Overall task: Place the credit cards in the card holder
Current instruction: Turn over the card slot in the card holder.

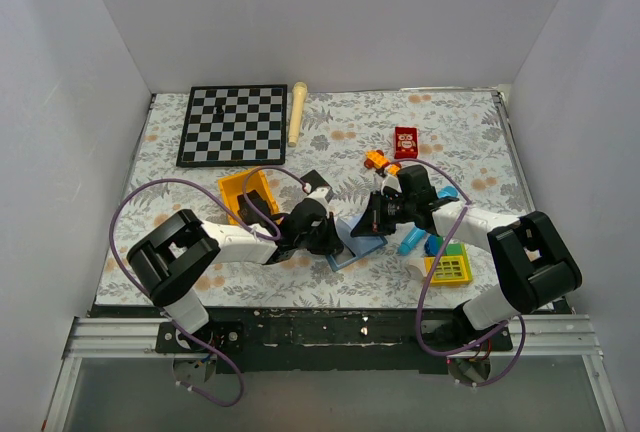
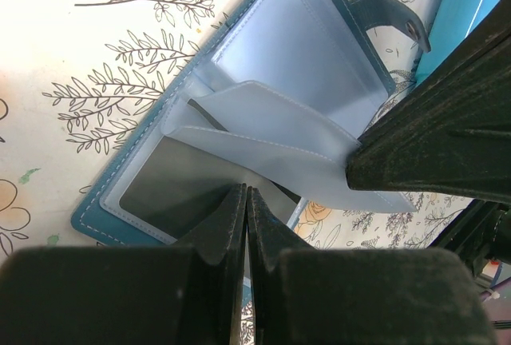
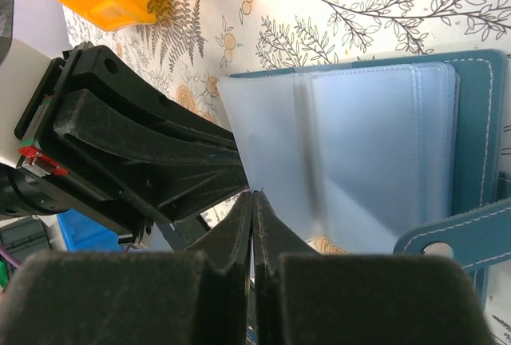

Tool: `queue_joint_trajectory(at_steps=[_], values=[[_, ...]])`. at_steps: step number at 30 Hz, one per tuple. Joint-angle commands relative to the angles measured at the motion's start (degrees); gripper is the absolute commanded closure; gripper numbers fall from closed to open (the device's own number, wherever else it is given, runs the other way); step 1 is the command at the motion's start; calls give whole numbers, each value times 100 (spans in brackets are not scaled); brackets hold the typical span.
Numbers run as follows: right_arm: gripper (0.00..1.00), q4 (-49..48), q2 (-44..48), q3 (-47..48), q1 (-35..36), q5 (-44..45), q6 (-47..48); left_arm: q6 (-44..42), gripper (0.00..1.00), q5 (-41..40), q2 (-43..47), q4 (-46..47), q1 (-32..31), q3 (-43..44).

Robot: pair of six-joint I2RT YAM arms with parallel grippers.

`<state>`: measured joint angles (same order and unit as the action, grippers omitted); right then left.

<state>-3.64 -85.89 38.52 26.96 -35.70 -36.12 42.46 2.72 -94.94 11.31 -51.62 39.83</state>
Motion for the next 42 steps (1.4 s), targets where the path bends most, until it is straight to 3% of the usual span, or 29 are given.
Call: queue_joint_trajectory(at_steps=[1, 4, 11, 42], values=[[95, -207, -16, 6, -24, -121, -18, -106, 100, -193, -139, -779, -24, -213], [95, -207, -42, 15, -33, -130, -18, -124, 100, -193, -139, -797, -24, -204], [81, -155, 10, 24, -50, -77, 8, -159, 100, -184, -148, -815, -24, -160], [81, 39, 186, 24, -86, 107, 70, -150, 100, -193, -130, -806, -33, -160]])
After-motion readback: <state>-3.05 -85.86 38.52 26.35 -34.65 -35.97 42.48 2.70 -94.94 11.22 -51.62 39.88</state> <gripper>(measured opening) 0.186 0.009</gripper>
